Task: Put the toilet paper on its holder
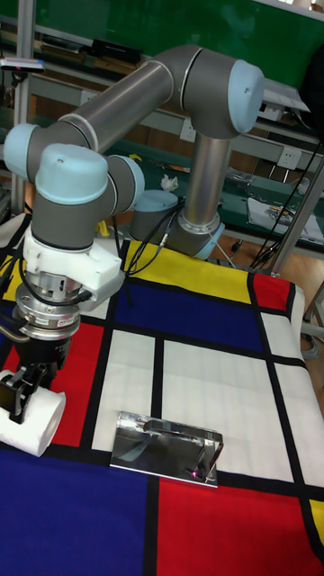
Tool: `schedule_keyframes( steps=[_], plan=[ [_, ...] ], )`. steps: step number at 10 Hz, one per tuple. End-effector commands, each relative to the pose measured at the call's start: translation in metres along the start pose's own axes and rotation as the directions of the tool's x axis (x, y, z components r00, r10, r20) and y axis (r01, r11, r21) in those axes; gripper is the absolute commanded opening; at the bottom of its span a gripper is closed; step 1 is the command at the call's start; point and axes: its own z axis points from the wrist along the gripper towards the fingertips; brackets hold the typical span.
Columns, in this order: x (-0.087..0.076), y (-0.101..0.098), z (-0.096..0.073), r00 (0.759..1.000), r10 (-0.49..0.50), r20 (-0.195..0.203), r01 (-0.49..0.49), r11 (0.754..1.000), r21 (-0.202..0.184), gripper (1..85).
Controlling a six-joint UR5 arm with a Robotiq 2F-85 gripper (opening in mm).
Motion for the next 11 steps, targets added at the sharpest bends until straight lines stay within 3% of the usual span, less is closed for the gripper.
schedule_keyframes(
  steps=[1, 11],
  plan=[
    [-0.0031, -0.0029, -0.0022, 1.0, 0.019, 0.019, -0.019, 1.0, -0.01, 1.0],
    [-0.0058, -0.0003, -0.0036, 0.999, 0.022, 0.026, -0.021, 1.0, -0.021, 1.0]
  ],
)
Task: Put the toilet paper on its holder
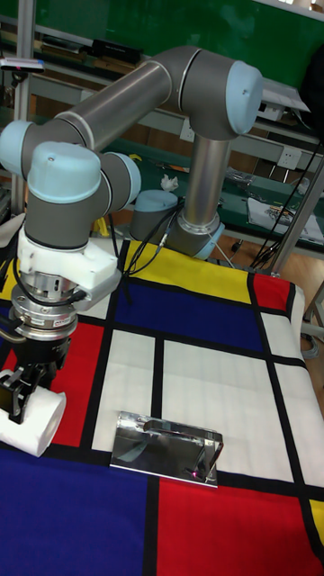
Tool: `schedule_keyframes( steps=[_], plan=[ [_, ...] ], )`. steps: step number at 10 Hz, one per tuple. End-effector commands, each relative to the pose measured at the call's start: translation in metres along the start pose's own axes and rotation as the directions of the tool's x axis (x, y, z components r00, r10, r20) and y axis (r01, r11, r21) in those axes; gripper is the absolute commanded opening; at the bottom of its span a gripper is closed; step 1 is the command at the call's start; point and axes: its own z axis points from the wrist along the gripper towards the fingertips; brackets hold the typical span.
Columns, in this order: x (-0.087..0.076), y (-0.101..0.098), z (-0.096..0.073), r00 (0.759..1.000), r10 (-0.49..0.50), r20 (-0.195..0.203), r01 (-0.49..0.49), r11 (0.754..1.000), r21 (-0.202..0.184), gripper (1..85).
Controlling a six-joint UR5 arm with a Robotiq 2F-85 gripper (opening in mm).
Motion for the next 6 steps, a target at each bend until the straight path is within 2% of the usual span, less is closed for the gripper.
schedule_keyframes(
  steps=[1, 4, 6],
  plan=[
    [-0.005, 0.002, -0.003, 1.0, 0.013, 0.012, -0.013, 1.0, -0.011, 1.0],
    [-0.009, 0.005, -0.012, 1.0, 0.018, 0.011, -0.017, 1.0, -0.018, 1.0],
    [-0.011, 0.006, -0.025, 1.0, 0.013, 0.01, -0.013, 1.0, -0.023, 1.0]
  ],
)
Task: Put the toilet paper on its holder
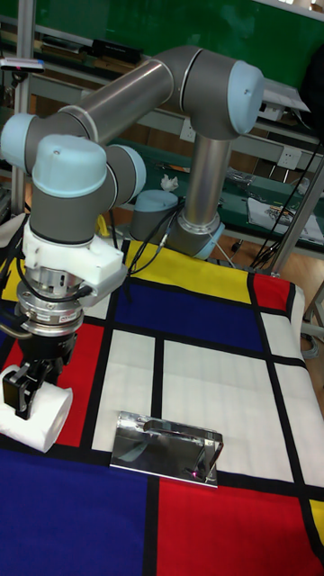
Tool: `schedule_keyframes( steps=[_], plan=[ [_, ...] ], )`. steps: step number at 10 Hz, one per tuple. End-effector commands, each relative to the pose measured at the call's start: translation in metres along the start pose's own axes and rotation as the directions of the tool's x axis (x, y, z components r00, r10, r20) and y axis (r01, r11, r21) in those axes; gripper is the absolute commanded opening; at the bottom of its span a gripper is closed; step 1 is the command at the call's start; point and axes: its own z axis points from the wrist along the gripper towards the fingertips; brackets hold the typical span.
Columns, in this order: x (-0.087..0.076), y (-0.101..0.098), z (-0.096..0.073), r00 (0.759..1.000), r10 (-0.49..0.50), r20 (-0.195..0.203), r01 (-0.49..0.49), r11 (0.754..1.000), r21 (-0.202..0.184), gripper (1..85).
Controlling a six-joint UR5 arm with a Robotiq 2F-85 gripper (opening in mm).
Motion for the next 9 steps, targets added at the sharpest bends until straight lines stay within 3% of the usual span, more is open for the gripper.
schedule_keyframes(
  steps=[1, 5, 9],
  plan=[
    [-0.007, 0.006, -0.021, 1.0, 0.007, 0.013, -0.007, 1.0, -0.009, 1.0],
    [-0.021, 0.017, -0.038, 0.999, 0.033, 0.021, -0.033, 0.999, -0.022, 1.0],
    [-0.019, 0.012, -0.04, 0.998, 0.061, 0.016, -0.061, 0.998, -0.008, 1.0]
  ],
)
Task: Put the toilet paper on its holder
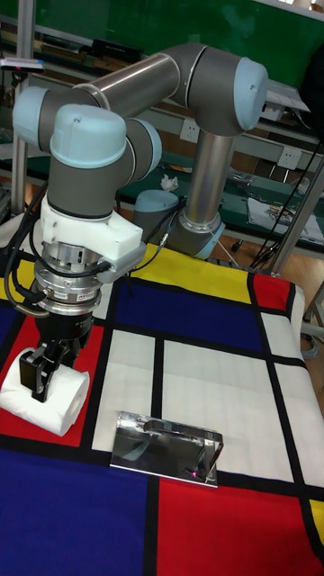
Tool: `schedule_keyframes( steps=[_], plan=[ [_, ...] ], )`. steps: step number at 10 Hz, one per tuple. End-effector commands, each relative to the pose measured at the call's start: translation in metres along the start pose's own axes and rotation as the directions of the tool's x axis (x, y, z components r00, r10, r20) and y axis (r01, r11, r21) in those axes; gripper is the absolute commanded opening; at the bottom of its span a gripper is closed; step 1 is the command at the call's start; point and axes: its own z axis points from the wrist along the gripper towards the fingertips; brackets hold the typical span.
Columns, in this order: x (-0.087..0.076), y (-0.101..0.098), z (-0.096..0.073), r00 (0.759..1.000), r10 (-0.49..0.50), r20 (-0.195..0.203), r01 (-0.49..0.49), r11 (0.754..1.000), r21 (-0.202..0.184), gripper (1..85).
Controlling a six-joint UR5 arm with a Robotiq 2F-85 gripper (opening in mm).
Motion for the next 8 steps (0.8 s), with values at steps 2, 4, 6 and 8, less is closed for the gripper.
schedule_keyframes(
  steps=[2, 4, 6, 8],
  plan=[
    [-0.011, 0.001, -0.005, 0.999, 0.026, 0.04, -0.026, 1.0, -0.004, 1.0],
    [-0.005, -0.007, -0.005, 1.0, 0.004, 0.016, -0.005, 1.0, 0.03, 1.0],
    [-0.002, -0.005, -0.004, 1.0, -0.007, 0.007, 0.006, 1.0, 0.023, 1.0],
    [0.002, -0.003, -0.004, 1.0, -0.01, -0.01, 0.01, 1.0, 0.014, 1.0]
  ],
)
